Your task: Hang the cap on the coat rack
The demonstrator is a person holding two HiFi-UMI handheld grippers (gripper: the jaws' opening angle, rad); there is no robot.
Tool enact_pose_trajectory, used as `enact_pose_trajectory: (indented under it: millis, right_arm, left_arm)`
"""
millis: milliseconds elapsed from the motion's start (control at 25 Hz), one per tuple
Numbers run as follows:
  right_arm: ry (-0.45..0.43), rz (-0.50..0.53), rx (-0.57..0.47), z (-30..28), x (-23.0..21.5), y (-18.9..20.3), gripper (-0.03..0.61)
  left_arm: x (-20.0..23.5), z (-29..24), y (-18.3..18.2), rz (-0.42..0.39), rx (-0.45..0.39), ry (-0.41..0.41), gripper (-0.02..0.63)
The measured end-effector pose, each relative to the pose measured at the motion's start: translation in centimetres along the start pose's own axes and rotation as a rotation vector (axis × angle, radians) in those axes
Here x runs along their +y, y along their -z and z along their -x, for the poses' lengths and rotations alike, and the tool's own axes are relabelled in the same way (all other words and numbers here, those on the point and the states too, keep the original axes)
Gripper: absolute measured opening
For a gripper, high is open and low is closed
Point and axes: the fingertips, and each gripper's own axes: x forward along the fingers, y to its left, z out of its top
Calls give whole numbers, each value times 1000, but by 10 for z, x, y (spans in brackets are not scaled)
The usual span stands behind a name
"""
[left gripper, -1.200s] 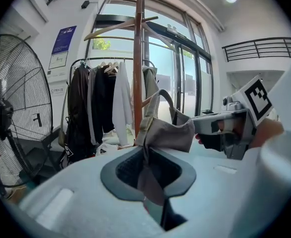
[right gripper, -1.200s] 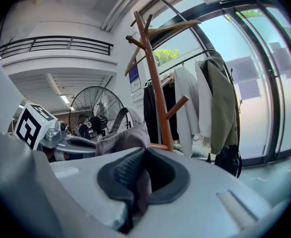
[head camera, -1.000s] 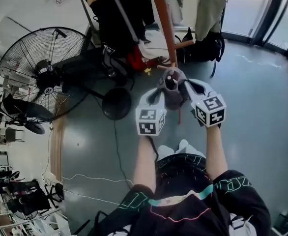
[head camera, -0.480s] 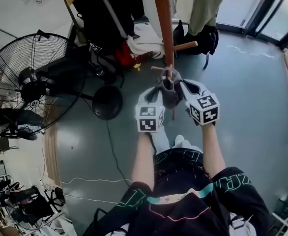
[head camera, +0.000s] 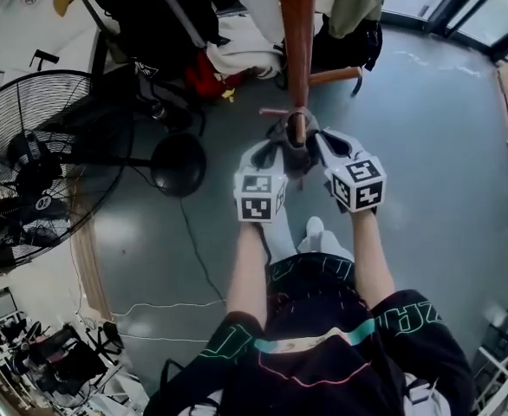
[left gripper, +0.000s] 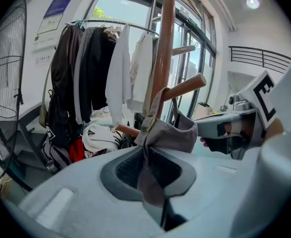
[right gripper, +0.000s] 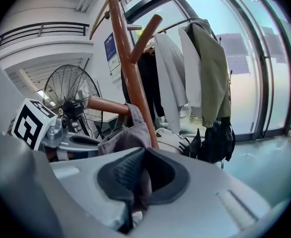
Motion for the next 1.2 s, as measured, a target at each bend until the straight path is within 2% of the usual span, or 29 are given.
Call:
enact_pose_trajectory:
  millis: [200, 400, 600, 720, 880, 1000, 1120, 1200]
  right_arm:
    - [23, -44, 6, -10, -11, 4, 11]
    - [41, -73, -18, -18, -17, 2, 23]
    - [85, -115, -9, -15, -31, 4, 95]
    - [87, -121, -32, -8, -33, -2, 94]
    - [59, -95, -72, 6, -29, -16, 79]
    - [32, -61, -123, 18, -23, -32, 46]
    - [9, -19, -193, 32, -17, -52, 3]
    - [-23, 7, -249, 44, -8, -66, 3]
  left_arm:
    - [-4, -19, 1, -27, 32, 29, 48]
    - [-8, -30, 0, -64, 29, 59, 57]
    - [-3, -28, -2, -113, 31, 35, 87]
    - [3, -20, 0, -94, 28, 13, 103]
    - [10, -1, -9, -39, -32, -45, 97]
    - [14, 18, -24, -6, -116, -109, 55]
    - [11, 40, -47, -9, -203, -152, 11]
    - [5, 55, -66, -30, -263, -160, 11]
